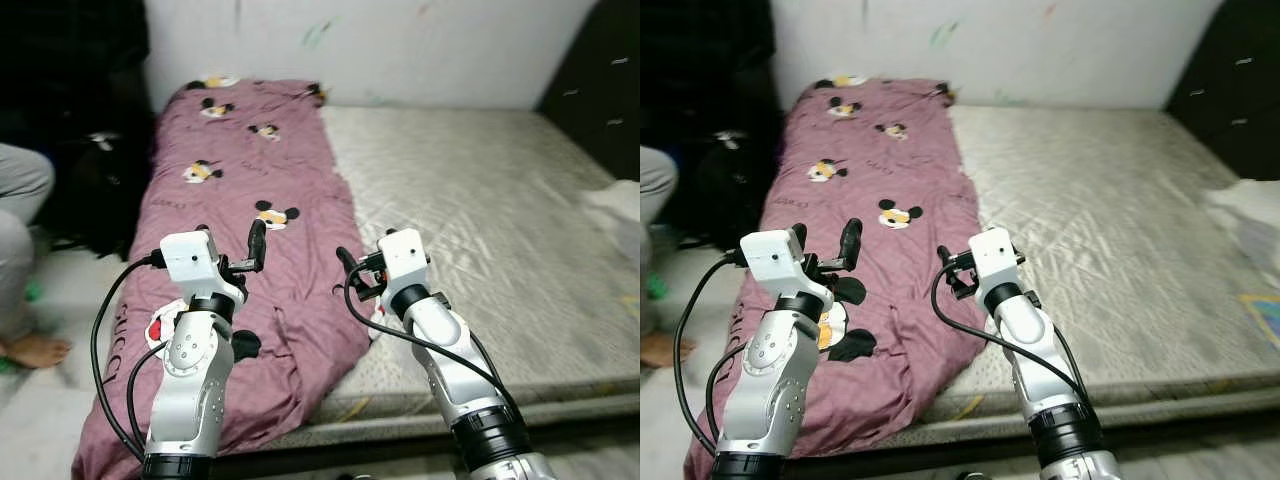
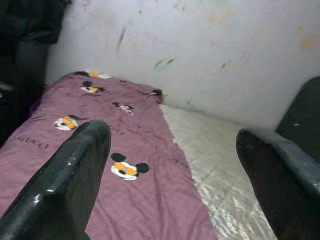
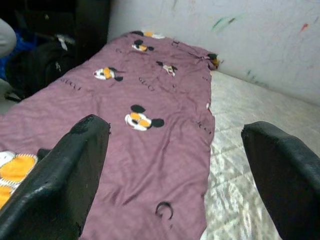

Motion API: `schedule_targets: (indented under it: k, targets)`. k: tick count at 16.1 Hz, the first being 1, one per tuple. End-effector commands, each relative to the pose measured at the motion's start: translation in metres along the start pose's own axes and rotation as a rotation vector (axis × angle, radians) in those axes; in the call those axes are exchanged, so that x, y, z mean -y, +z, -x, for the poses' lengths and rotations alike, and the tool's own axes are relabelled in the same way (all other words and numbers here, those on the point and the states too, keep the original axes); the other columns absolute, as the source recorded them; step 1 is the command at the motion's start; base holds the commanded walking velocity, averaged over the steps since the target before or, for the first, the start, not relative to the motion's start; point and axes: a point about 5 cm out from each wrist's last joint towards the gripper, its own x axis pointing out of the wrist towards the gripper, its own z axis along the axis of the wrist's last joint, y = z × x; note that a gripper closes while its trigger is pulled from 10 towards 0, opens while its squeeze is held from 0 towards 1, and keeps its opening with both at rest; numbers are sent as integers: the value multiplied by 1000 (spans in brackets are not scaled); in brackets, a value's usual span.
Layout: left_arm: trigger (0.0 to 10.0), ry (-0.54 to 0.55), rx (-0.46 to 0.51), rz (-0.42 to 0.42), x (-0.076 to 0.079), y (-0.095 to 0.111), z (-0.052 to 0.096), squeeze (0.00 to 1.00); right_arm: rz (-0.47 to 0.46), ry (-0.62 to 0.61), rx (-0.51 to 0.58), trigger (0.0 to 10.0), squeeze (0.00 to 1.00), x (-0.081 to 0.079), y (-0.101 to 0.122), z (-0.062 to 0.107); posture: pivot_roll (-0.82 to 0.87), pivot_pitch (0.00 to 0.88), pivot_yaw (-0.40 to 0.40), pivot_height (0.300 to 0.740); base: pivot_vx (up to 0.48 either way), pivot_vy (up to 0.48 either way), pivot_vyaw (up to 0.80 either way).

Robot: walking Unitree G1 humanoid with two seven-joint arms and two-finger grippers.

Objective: Clean up the room

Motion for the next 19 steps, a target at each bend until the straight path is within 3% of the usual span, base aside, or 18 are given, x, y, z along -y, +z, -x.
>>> schedule_targets:
  k: [1,4,12,19]
  targets:
    - [10000,15,-20,10,-2,-3,1,0,-2,20,-5,10000,0,-5,0,-1,-30,71,-70,740,0,480,0]
    - [10000,23,0,34,-3,0,0,0,2,21,-6,10000,0,-4,0,-2,-29,71,-71,740,0,480,0]
    - [10000,-3,27,12,-2,3,1,0,11,23,-19,10000,0,-3,-1,-5,-30,70,-76,740,0,0,0]
    - [10000,-27,40,22,-1,5,1,0,9,18,-28,10000,0,-3,-2,-6,-31,74,-72,740,378,0,0]
